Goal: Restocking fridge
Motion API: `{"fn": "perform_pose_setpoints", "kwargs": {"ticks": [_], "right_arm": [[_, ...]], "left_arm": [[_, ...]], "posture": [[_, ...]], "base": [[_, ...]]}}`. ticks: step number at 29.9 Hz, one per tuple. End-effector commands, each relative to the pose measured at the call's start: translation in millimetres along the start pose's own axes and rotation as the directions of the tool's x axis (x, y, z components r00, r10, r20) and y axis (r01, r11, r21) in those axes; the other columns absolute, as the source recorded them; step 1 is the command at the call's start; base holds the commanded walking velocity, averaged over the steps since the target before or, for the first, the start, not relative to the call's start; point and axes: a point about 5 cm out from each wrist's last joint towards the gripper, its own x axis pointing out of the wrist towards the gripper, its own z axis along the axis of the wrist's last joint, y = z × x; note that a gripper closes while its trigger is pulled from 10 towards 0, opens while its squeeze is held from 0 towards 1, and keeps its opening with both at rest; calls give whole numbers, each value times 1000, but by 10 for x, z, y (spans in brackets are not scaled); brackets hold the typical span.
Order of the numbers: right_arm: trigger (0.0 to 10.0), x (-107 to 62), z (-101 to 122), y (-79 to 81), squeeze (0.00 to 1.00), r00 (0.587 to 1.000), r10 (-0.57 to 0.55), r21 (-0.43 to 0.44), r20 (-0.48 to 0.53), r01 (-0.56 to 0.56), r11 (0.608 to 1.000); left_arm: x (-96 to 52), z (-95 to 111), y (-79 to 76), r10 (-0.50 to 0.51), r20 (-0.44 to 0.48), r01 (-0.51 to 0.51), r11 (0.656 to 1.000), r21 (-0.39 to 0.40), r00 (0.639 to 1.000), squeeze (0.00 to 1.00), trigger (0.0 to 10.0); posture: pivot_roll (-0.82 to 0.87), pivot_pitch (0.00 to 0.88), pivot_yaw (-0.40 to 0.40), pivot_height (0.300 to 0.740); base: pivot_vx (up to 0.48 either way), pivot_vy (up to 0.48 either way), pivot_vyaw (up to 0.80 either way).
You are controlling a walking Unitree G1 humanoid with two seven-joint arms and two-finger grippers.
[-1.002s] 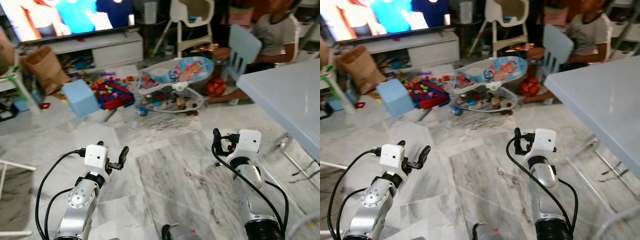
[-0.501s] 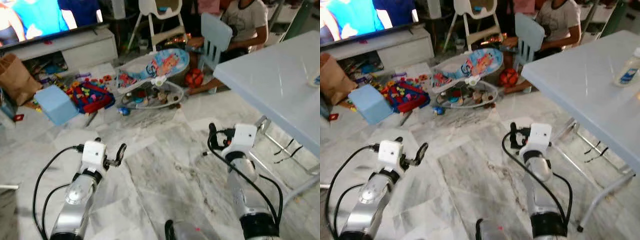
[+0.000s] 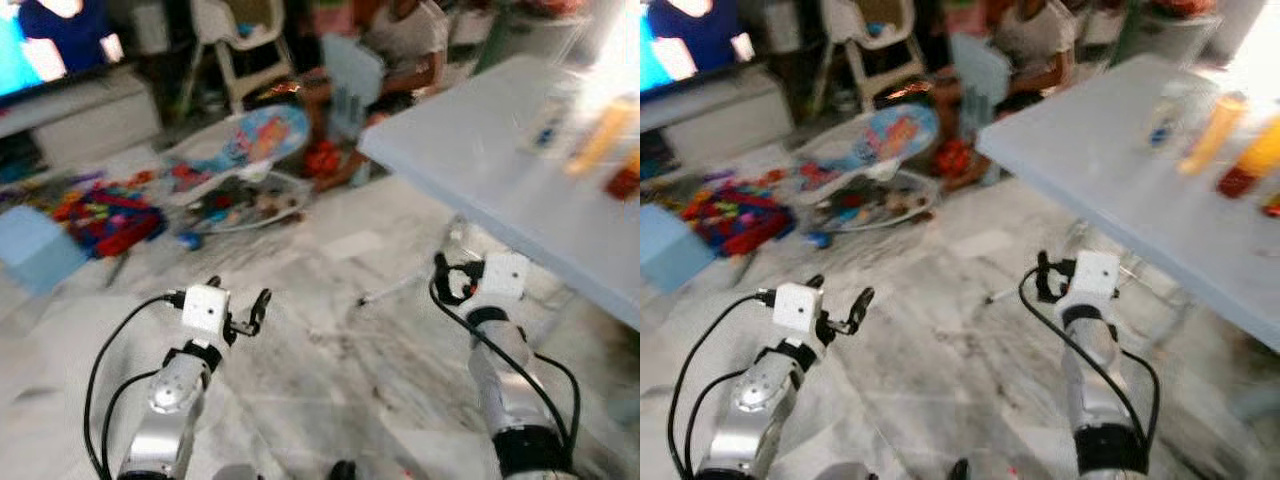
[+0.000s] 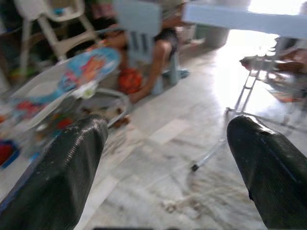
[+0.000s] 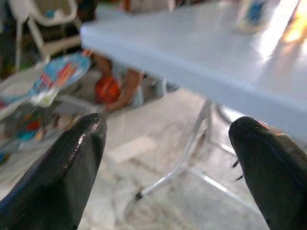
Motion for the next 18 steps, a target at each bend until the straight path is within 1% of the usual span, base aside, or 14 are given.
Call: {"fn": "perform_pose_setpoints", "kwargs": {"ticks": [1,7,9,14,15,16,18], "right_arm": [[10000,-9,29,-45,0,1000,-2,-14,7,2,1000],[10000,-50,37,-101,0,1000,-25,-18,13,25,1000],[10000,-87,14,-108,0,1000,-28,-19,9,28,999],[10000,-102,19,-109,0,1000,-27,-18,9,28,999],[10000,-100,66,-107,0,999,-22,-13,31,22,1000],[10000,-100,66,-107,0,999,-22,-13,31,22,1000],[10000,-94,139,-95,0,998,-6,-29,65,8,1000]], "left_arm": [[25,57,6,11,17,-11,1000,7,1000,0,10000],[11,58,3,-13,14,13,1000,1,1000,0,10000],[9,51,3,-22,10,22,1000,1,1000,0,10000],[21,53,-1,-24,9,24,1000,-1,1000,0,10000],[34,80,3,-16,23,16,1000,-4,1000,0,10000],[34,80,3,-16,23,16,1000,-4,1000,0,10000],[51,134,28,11,51,-10,1000,-24,999,0,10000]], "posture": [[19,14,-27,740],[5,14,-6,740],[0,9,-1,740],[-6,0,2,740],[-8,0,1,740],[-8,0,1,740],[-9,0,0,740]], "base": [[270,0,-800],[294,0,-800],[317,0,-800],[319,0,-800],[300,0,0],[300,0,0],[289,0,0]]}}
